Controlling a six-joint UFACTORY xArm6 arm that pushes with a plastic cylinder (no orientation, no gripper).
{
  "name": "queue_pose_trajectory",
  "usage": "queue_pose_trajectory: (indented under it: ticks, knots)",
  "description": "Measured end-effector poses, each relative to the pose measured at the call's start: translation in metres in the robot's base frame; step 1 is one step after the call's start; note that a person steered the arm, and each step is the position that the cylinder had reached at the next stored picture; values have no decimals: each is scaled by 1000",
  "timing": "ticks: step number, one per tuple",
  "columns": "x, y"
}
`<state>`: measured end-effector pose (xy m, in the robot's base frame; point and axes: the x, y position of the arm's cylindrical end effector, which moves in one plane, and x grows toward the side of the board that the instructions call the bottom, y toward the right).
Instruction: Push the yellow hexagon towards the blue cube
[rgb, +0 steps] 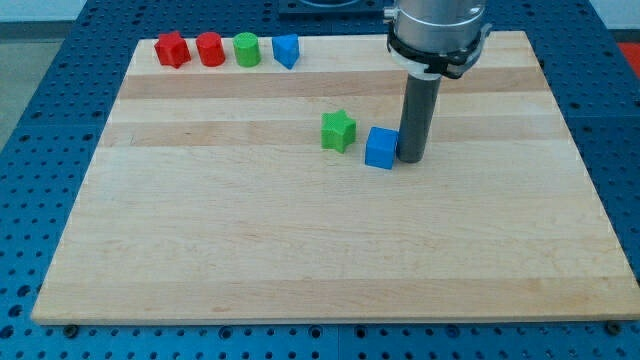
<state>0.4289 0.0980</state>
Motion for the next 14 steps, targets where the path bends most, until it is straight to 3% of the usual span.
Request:
queue_pose_trajectory:
  ticks: [5, 7, 10, 14]
  knots:
    - [-163, 132]
    - [-228, 142]
    - [-232, 89]
    - [-158, 77]
